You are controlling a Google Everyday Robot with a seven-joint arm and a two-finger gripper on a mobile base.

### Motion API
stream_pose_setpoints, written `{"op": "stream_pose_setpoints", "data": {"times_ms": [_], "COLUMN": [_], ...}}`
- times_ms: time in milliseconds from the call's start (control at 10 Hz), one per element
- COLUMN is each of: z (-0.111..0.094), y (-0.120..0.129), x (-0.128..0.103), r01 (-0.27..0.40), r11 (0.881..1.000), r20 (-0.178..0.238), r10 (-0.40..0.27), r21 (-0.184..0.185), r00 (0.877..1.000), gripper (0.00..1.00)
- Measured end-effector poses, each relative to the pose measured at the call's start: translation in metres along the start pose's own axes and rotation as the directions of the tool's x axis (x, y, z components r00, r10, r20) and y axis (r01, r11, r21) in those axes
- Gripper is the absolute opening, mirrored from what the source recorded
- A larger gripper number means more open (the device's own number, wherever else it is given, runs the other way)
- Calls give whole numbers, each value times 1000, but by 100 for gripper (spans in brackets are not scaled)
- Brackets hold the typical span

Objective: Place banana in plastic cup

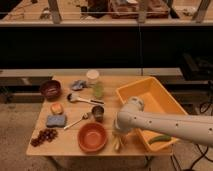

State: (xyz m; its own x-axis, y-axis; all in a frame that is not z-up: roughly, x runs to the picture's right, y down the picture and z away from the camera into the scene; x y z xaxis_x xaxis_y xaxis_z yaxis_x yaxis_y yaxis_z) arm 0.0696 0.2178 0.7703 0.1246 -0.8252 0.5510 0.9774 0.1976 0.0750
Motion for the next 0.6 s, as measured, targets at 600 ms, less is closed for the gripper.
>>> {"op": "stream_pose_setpoints", "data": {"times_ms": [600], "z": [-134], "y": [-41], "x": [23], "r01": [117], "r11": [986], "r20": [-147], "r10": [-98], "r21": [120], "r00": [984], "gripper": [25]}}
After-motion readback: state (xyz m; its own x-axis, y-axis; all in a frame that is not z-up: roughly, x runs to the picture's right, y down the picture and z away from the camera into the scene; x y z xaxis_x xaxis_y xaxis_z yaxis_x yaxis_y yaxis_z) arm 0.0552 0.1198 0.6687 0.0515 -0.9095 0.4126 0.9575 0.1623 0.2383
